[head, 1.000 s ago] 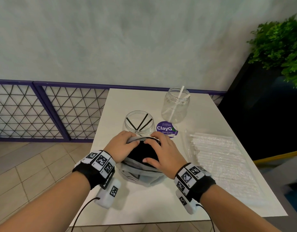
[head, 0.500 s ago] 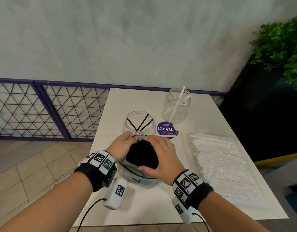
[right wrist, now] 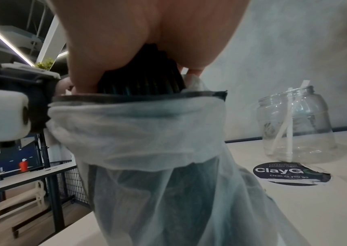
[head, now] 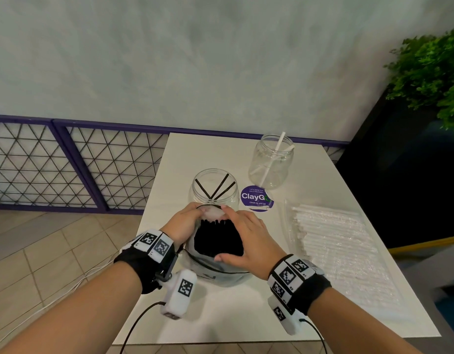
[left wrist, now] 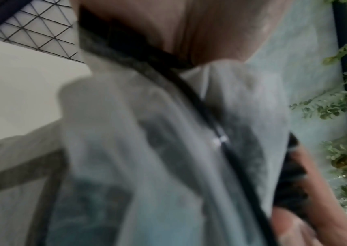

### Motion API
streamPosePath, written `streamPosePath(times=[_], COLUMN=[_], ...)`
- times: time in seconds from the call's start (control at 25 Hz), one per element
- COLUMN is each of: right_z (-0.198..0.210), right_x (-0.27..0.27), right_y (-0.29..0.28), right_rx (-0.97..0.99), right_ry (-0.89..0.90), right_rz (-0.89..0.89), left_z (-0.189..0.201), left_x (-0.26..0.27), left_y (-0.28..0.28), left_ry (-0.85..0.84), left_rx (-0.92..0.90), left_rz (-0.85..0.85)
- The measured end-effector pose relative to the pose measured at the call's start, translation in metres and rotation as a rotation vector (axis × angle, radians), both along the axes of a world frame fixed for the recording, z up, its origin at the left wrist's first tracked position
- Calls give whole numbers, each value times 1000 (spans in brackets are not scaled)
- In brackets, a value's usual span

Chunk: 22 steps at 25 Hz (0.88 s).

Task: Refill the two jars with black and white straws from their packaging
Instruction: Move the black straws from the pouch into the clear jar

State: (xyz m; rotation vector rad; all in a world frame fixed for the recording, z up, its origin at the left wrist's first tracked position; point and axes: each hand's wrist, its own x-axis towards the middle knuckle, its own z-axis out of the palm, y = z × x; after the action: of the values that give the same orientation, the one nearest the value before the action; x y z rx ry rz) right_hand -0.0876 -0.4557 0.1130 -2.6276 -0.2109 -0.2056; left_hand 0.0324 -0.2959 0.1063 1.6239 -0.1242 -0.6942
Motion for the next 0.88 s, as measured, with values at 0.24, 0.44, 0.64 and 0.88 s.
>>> streamPosePath(times=[0.24, 0.44, 0.64, 0.88], right_z=[-11, -9, -5, -9], right_x=[-2, -6, -8, -15], right_y=[-6, -7, -10, -11], right_rx=[-22, -70, -101, -80], right_ry=[-127, -121, -77, -147], right_rz=[6, 22, 29, 51], left_z=[-11, -10, -7, -13], left_x=[3, 1, 0, 2], left_y=[7, 3, -4, -3], left_ry=[0, 28, 4, -34], left_rx=[45, 61, 74, 74], left_rz=[8, -44, -35, 31])
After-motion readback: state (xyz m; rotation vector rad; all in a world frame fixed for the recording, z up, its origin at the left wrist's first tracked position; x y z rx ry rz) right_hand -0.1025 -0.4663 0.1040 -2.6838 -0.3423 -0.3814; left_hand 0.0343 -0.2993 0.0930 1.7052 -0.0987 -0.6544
